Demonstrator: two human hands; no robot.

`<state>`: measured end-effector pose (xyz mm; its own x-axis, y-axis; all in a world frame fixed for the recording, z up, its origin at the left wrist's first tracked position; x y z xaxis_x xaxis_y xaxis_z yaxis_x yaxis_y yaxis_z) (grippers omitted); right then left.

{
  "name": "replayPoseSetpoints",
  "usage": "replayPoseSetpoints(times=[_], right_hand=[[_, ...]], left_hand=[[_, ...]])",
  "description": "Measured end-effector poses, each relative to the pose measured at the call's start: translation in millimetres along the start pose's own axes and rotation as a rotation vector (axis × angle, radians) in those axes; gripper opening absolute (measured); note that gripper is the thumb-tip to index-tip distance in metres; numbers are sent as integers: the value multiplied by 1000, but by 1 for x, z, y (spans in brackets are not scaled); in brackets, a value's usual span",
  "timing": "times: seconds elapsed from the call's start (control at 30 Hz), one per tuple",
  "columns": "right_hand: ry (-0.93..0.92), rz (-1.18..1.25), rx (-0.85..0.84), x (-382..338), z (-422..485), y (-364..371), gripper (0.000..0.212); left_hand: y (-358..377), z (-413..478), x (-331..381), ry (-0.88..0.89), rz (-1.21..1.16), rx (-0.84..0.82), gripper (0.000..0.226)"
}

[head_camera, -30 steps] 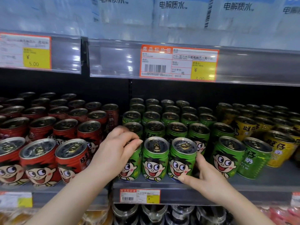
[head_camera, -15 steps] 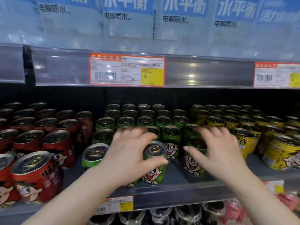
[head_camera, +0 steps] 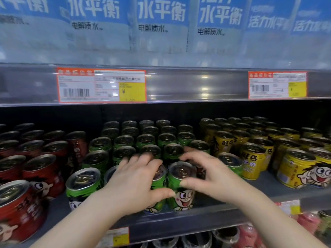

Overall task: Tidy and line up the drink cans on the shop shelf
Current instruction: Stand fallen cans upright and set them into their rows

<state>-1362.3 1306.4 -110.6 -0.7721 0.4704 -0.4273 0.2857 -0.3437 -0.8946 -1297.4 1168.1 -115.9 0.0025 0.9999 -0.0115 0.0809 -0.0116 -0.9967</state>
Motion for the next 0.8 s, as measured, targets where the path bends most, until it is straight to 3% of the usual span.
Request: replayPoseSetpoints(times=[0.1, 0.13, 0.27, 0.37, 0.43, 0.57, 0.67, 0.73, 0.8], right_hand=[[123, 12, 291, 34, -20, -43, 67], [205, -3, 306, 50, -27, -50, 67], [483, 33, 31, 99, -42, -28, 90], [416, 104, 98, 107, -46, -15, 71], [301, 200, 78, 103, -41, -12, 56], [133, 467, -142, 93, -31, 0, 75], [129, 510, -72, 98, -25, 5, 90], [121, 480, -56, 99, -21, 5, 91], [65, 544, -191, 97, -17, 11, 85]], left_hand=[[-4, 7, 14, 50, -63, 9, 83], [-5, 10, 21, 79, -79, 6, 83], [-1, 22, 36, 129, -83, -32, 81], [8, 26, 39, 120, -6, -59, 79], [9, 26, 38, 114, 23, -46, 90], [6, 21, 38, 92, -20, -29, 100], [5, 22, 39, 71, -34, -47, 100], [5, 23, 39, 52, -34, -66, 100], [6, 23, 39, 33, -37, -85, 101]])
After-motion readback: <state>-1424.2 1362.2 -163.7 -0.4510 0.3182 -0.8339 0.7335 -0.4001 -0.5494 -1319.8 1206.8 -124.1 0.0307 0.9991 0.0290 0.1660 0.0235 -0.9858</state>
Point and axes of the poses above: each hand's wrist, its own z-axis towards the middle knuckle, its own y-axis out of the palm, x = y × z, the point moved 7 cm from there along z, towards the middle knuckle, and after that the axes turned 14 degrees about -x, right-handed, at the moved point
